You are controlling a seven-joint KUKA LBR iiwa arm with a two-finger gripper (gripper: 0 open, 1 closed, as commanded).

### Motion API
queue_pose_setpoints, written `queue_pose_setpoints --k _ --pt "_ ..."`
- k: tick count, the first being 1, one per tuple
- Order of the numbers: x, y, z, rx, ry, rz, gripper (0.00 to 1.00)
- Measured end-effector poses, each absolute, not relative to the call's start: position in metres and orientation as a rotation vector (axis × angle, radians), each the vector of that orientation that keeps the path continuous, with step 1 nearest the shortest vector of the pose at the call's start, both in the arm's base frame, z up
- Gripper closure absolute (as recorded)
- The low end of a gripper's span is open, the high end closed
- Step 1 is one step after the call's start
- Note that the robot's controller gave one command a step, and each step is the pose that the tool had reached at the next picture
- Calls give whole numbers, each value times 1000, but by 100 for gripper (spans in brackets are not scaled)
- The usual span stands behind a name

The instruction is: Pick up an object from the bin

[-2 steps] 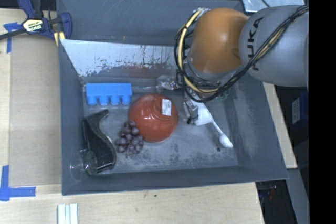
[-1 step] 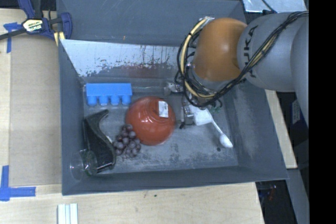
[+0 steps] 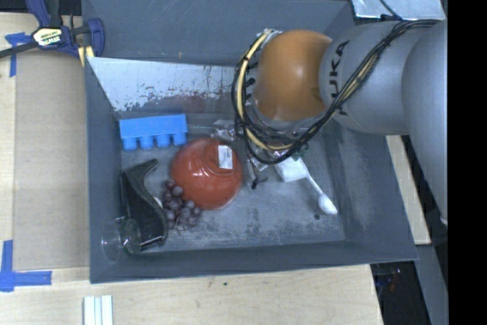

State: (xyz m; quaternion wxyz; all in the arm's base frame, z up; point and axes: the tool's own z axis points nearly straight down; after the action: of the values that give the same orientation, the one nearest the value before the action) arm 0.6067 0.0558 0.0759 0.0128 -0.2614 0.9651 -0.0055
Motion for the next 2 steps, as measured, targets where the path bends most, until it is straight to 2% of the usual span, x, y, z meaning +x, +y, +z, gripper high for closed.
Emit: queue_pose_setpoints --k 1,2 --pt "618 47 72 -154 3104 -11 100" --pt "618 47 72 -155 3104 -11 100"
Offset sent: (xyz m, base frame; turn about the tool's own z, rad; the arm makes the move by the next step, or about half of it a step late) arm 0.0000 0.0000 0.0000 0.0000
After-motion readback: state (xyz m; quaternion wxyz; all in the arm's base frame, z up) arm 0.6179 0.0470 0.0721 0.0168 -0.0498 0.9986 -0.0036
